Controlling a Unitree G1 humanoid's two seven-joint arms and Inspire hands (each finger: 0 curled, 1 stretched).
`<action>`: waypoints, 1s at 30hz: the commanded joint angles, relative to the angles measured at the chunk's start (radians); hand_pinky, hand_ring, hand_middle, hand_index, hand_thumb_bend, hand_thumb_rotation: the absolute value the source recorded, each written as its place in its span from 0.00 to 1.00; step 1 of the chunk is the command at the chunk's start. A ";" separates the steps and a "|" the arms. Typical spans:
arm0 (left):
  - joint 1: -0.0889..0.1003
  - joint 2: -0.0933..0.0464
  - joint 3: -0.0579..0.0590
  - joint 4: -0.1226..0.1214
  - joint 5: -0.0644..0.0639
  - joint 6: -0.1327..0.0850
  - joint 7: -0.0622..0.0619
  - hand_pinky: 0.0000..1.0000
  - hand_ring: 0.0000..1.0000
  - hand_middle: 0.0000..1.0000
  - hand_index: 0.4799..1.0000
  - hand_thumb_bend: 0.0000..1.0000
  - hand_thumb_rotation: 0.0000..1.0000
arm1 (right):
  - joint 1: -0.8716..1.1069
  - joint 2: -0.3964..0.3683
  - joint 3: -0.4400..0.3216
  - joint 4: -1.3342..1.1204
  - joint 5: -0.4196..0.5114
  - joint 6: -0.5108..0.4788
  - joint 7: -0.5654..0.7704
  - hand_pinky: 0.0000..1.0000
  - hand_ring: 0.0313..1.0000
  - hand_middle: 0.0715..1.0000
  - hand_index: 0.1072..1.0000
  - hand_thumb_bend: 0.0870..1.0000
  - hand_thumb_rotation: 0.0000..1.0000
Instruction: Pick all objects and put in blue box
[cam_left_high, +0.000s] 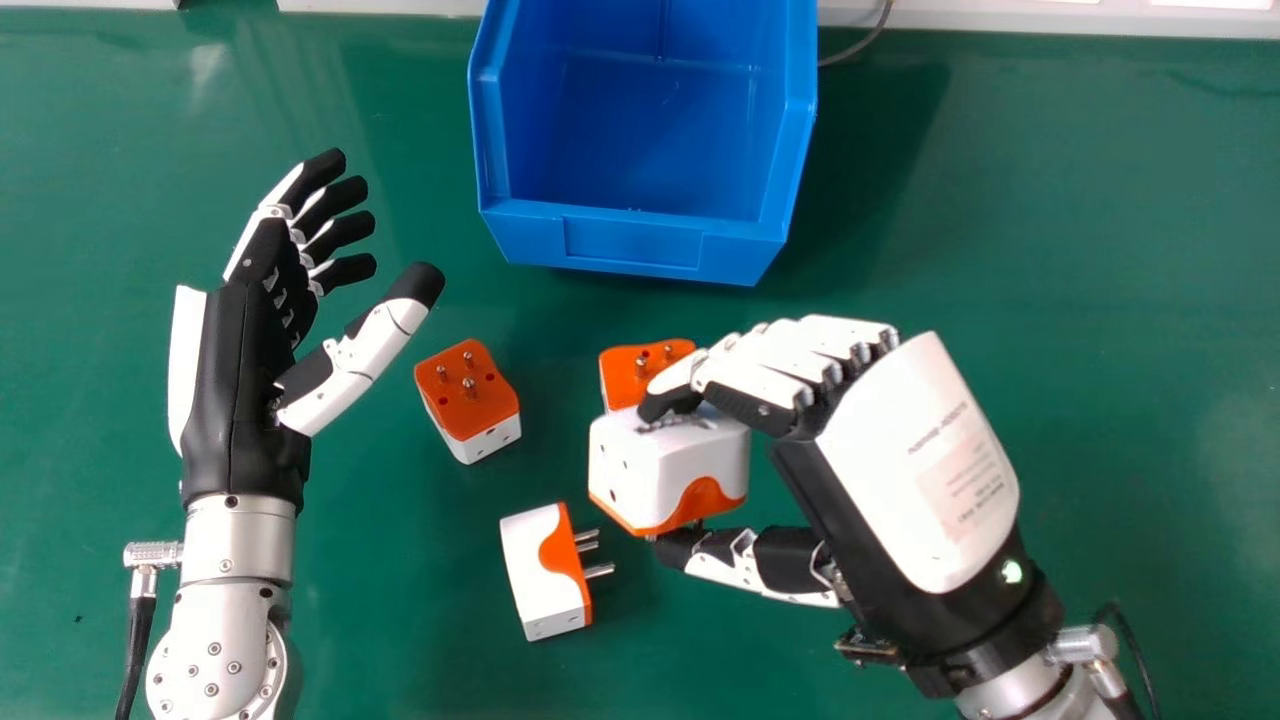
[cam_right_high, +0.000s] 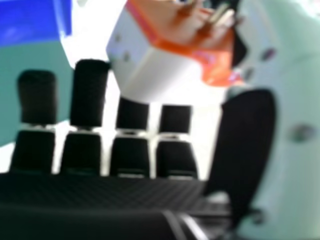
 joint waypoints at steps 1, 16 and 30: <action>-0.010 0.001 -0.006 -0.015 0.010 -0.030 0.008 0.75 0.80 0.84 0.70 0.77 0.39 | -0.040 -0.005 0.004 0.024 -0.012 -0.043 -0.097 0.32 0.41 0.45 0.47 0.46 0.00; -0.004 -0.019 -0.018 -0.017 0.011 -0.035 0.009 0.75 0.81 0.84 0.70 0.77 0.40 | -0.057 -0.029 0.007 0.094 -0.010 -0.079 -0.169 0.30 0.41 0.46 0.49 0.45 0.00; 0.022 -0.065 -0.054 -0.068 0.028 -0.001 0.034 0.76 0.81 0.84 0.71 0.77 0.41 | -0.077 -0.002 -0.044 0.093 0.032 -0.043 -0.172 0.30 0.41 0.46 0.50 0.45 0.00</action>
